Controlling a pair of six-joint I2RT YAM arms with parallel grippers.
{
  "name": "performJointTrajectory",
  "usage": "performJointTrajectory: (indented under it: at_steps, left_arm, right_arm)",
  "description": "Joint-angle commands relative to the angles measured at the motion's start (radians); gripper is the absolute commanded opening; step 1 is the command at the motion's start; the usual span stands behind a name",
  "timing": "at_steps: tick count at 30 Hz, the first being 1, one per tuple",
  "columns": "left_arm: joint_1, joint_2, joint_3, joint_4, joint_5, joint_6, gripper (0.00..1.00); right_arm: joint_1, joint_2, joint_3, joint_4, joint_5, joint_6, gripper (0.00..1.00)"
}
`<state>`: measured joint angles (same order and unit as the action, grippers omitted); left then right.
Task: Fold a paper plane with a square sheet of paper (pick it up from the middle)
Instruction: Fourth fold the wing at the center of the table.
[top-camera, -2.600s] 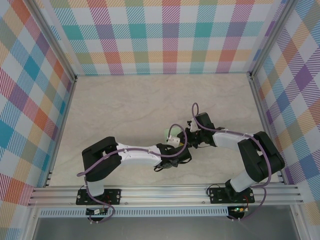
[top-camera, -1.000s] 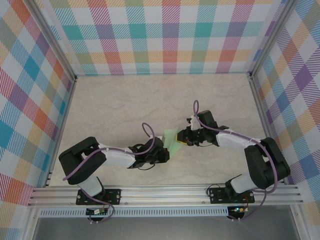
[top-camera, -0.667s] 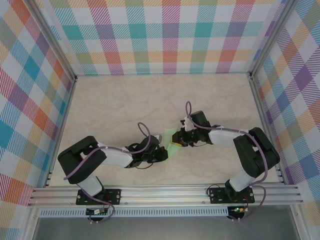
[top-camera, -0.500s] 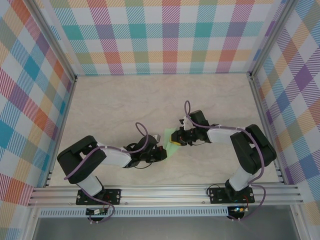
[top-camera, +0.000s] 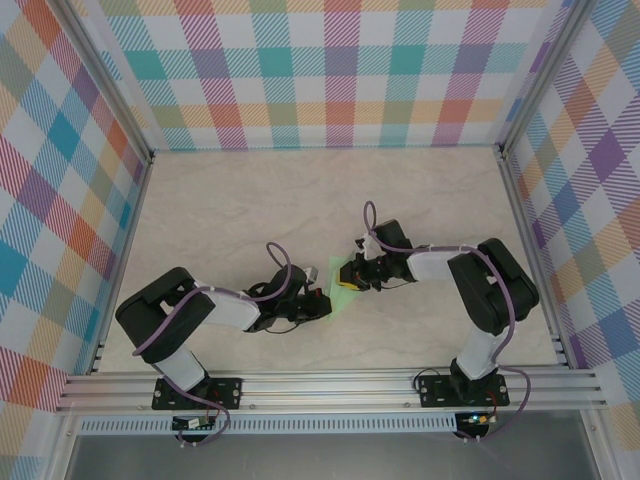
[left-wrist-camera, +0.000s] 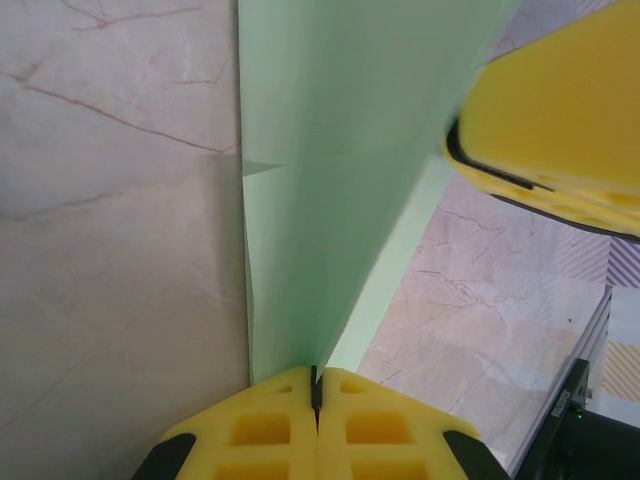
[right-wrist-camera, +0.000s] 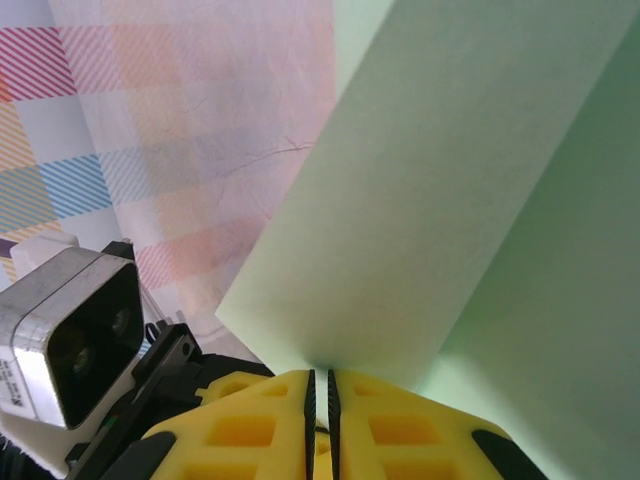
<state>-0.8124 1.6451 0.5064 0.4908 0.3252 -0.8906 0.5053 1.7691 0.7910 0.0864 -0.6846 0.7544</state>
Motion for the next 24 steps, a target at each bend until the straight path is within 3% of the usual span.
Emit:
performJointTrajectory:
  at_steps: [1,16,24]
  left_arm:
    - [0.028,0.029,-0.008,0.028,0.032,-0.019,0.00]
    - [0.116,0.114,0.007,0.061,0.172,-0.078,0.00]
    - [0.129,0.136,0.014,0.050,0.184,-0.095,0.00]
  right_arm:
    - [0.006,0.037,0.033,0.011,0.008,0.005,0.14]
    - [0.006,0.058,0.051,-0.039,0.049,-0.012,0.14]
    - [0.007,0.049,0.063,-0.042,0.028,-0.010,0.15]
